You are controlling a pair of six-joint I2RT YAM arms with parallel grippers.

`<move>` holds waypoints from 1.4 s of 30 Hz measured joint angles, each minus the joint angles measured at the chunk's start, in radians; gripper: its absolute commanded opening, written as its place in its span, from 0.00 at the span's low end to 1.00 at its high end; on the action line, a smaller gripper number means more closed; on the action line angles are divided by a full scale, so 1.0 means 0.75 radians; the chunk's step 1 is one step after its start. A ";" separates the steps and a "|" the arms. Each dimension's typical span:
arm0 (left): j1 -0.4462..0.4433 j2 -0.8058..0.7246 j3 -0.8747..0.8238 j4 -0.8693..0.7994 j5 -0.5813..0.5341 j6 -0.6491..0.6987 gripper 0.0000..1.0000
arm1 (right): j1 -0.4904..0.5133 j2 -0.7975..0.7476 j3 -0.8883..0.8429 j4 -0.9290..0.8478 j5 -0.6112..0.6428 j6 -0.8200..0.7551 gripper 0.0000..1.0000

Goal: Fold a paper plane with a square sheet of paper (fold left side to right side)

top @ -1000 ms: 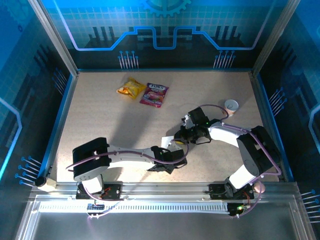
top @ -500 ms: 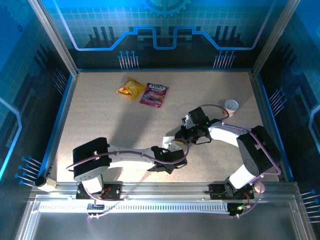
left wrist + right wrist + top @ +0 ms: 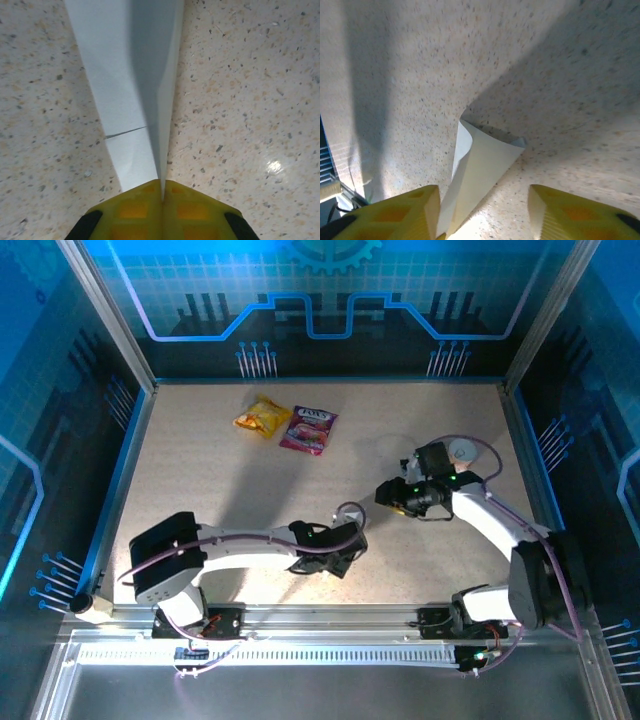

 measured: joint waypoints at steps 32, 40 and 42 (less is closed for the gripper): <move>0.414 0.116 -0.473 1.254 0.920 -0.624 0.00 | 0.188 -0.070 -0.386 0.509 -0.106 0.121 0.64; 0.437 0.116 -0.523 1.365 0.950 -0.659 0.00 | 0.245 0.028 -0.385 0.612 -0.095 0.158 0.62; 0.440 0.116 -0.524 1.382 0.958 -0.660 0.00 | 0.253 0.062 -0.385 0.643 -0.094 0.169 0.59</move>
